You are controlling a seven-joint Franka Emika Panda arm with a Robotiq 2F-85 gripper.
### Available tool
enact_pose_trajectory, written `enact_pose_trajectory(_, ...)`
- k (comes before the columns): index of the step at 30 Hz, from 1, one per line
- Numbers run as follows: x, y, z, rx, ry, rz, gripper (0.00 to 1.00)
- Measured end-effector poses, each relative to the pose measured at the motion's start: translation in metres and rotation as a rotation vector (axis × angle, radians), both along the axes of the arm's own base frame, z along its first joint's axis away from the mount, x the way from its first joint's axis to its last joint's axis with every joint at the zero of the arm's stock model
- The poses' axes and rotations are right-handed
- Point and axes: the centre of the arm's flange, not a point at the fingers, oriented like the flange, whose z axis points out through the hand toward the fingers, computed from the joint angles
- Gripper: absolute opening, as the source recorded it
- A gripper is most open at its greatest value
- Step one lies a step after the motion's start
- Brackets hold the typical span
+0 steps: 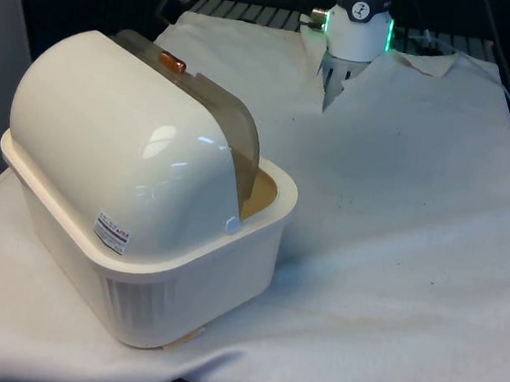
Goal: Open the lid, then close it.
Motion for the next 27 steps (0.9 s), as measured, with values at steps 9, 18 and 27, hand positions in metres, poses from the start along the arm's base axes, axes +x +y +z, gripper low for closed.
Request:
enact_pose_trajectory(9,0.000,-0.001,0.000,0.001,-0.001,-0.002,0.00)
enact_pose_trajectory(18,0.002,-0.002,0.006,-0.007,-0.004,0.000,0.00)
enact_pose_trajectory(27,0.004,-0.011,0.028,-0.036,0.006,0.000,0.00)
